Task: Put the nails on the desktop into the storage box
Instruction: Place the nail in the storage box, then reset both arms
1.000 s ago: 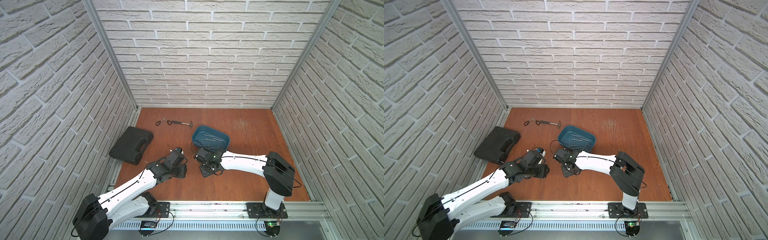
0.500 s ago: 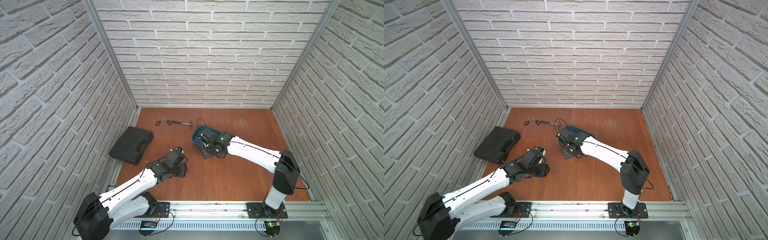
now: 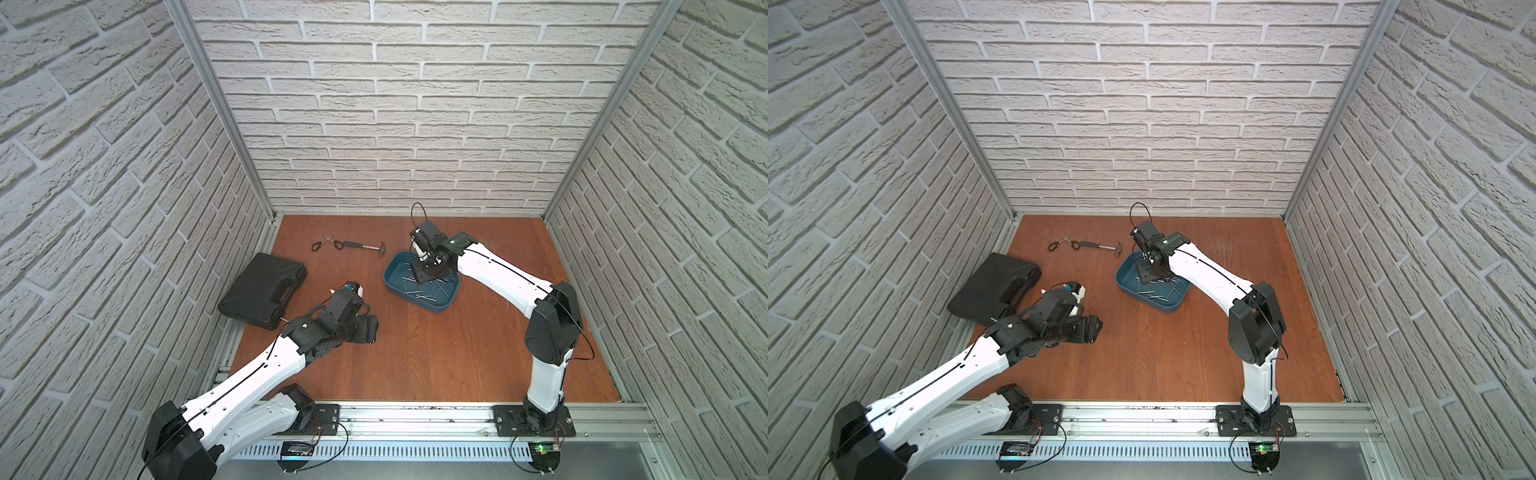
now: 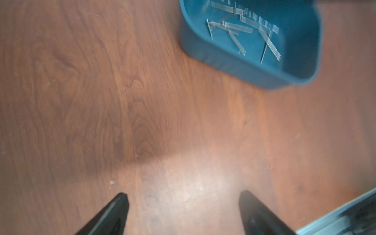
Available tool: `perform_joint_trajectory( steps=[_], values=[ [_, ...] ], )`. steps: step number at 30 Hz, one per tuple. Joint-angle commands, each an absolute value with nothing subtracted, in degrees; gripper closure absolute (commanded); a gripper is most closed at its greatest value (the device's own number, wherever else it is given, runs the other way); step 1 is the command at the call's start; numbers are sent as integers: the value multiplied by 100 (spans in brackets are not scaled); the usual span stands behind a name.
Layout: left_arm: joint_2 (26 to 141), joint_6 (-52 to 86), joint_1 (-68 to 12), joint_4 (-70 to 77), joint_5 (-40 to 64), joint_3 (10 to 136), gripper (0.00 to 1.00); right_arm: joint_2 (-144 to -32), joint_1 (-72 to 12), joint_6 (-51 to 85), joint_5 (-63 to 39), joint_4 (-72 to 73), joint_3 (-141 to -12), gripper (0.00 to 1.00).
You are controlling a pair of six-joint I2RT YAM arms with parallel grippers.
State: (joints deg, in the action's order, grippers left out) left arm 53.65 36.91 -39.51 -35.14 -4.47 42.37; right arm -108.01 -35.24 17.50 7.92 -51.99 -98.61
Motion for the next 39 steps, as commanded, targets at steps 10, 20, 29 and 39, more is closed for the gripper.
perform_joint_trajectory(
  steps=[10, 20, 29, 39],
  values=[
    [5972, 2136, -3790, -3845, -1976, 6562, 2, -7243, -3418, 1476, 2560, -3358, -7498, 26],
    [6282, 879, -3048, -2177, -2595, 6772, 2, -6391, -2771, 58, 3371, -1400, -6403, 2],
    [6314, 778, -689, -324, -1860, 4106, 1, -7142, -923, 412, 2758, 1145, -3660, 2],
    [8014, 100, -170, 3229, -2006, 2654, 1, -8413, -650, -31, 2631, 3391, -3018, 2]
  ],
)
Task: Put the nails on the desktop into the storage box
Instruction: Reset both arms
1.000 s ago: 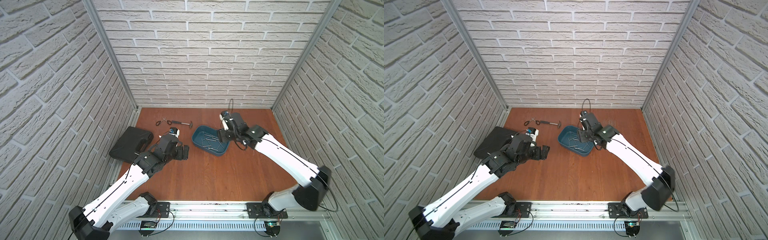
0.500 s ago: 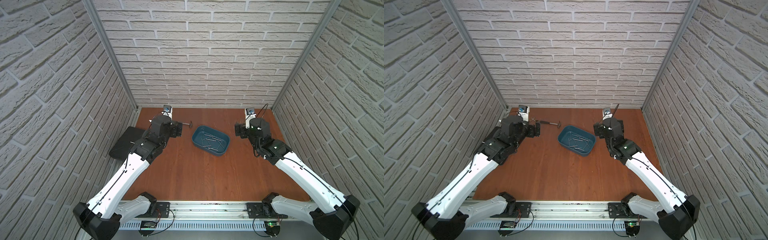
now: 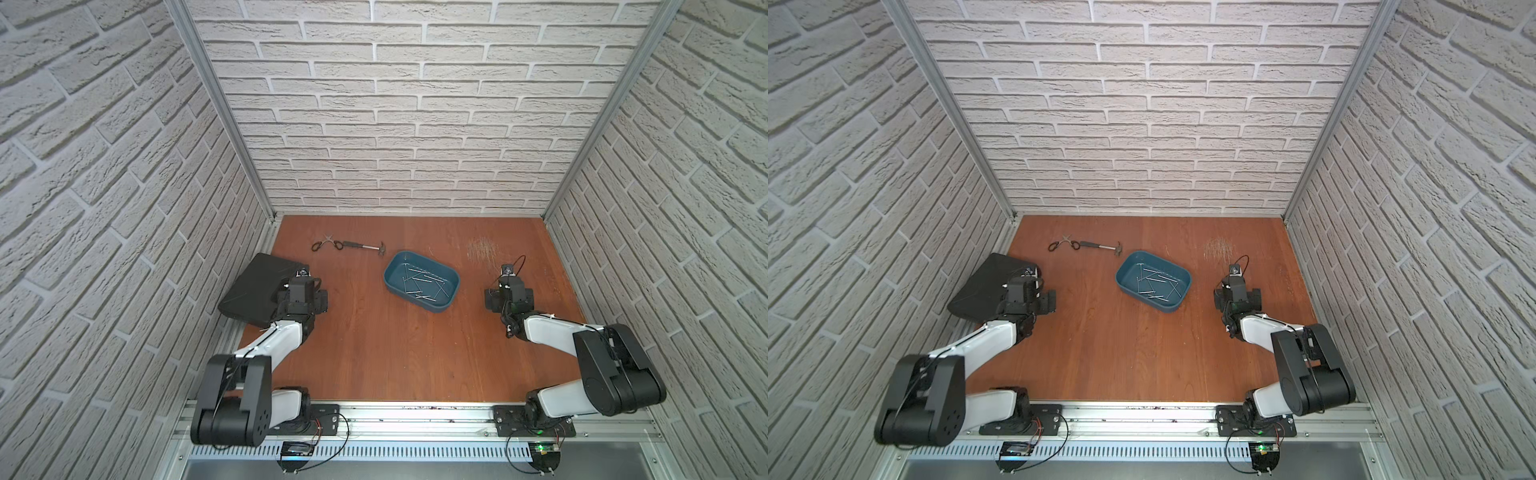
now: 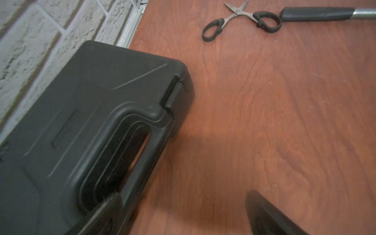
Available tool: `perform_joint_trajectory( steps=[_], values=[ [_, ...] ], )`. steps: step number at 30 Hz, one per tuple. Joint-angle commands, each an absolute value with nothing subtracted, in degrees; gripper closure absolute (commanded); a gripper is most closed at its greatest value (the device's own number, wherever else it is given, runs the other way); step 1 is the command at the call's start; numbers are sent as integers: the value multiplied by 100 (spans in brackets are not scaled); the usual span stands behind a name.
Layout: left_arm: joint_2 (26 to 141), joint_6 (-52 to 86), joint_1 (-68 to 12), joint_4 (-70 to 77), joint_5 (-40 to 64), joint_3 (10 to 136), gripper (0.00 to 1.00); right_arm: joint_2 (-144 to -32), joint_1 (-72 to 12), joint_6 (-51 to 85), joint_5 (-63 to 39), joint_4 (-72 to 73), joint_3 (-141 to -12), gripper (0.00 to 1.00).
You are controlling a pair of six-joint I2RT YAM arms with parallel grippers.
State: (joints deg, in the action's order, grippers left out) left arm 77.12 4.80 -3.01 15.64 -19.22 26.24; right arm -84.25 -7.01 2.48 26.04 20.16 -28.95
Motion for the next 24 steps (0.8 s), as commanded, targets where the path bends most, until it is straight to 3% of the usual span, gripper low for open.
perform_joint_trajectory(
  steps=[1, 7, 10, 13, 24],
  values=[
    [8165, 8, -77, 3532, -1778, 2652, 2, -8456, -541, -21, 2481, 3945, -2767, 2],
    [8959, 238, 381, 5502, -873, 2041, 2, -9019, -274, 21, 1783, 6003, -1931, 1],
    [8925, 193, 418, 5294, -614, 2129, 2, -8720, -281, 99, 1780, 5064, -2154, 1],
    [8858, 217, 432, 5049, -558, 2188, 2, -9004, -281, 23, 1802, 5775, -2025, 1],
    [8896, 191, 273, 5226, -1035, 2132, 2, -8884, -281, 44, 1804, 5638, -2004, 1]
  ],
)
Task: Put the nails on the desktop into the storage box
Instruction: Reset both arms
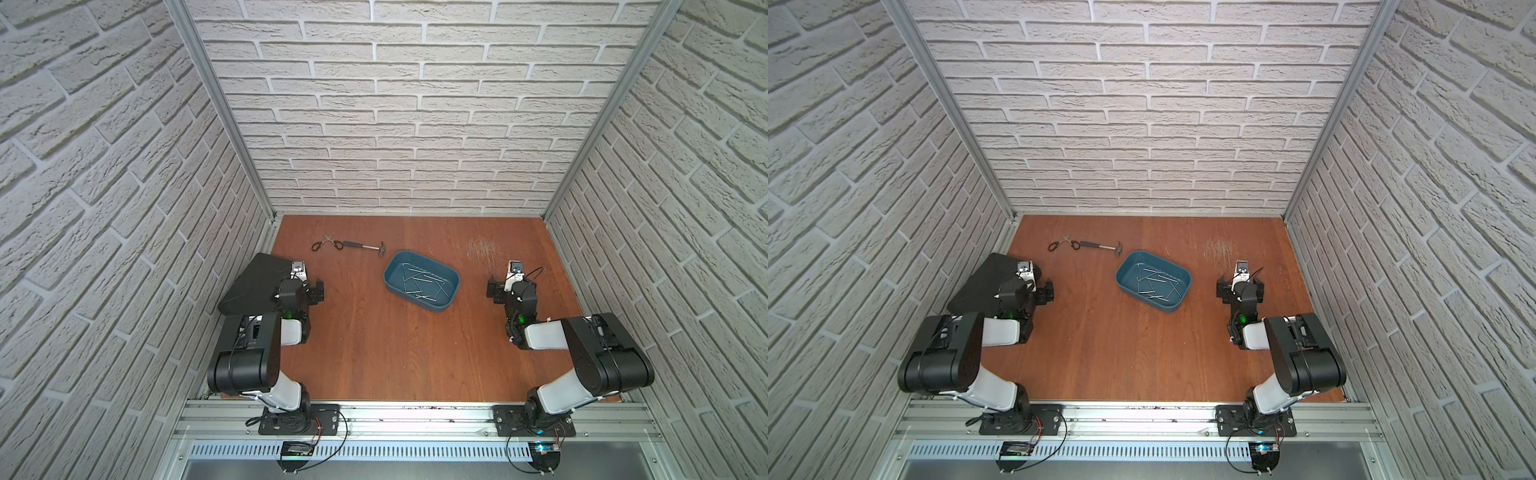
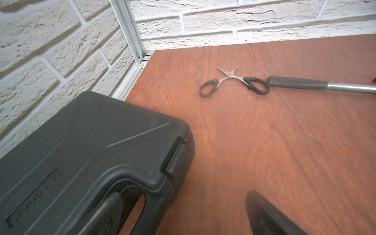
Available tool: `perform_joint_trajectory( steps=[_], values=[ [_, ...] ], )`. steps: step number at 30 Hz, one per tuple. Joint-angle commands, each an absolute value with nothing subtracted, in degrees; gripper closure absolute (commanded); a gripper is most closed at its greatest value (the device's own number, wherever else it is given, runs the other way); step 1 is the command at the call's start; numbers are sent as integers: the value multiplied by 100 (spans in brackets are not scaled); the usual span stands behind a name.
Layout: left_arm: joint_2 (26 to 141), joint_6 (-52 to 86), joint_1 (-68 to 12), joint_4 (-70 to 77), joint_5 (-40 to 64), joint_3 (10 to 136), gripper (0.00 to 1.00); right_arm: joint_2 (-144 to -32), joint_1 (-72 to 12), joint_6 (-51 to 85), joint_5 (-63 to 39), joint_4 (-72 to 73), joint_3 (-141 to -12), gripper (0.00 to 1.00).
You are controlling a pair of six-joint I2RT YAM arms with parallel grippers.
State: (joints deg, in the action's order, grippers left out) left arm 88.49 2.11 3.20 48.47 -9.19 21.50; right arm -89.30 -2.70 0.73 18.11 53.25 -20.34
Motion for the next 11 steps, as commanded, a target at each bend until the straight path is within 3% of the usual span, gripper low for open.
perform_joint_trajectory(
  steps=[1, 11],
  values=[
    [8891, 193, 276, 5190, -1016, 2144, 2, -8901, -280, 45, 1805, 5689, -1991, 1],
    [8903, 205, 290, 5168, -958, 2155, 2, -8910, -277, 40, 1802, 5704, -1986, 1]
  ],
)
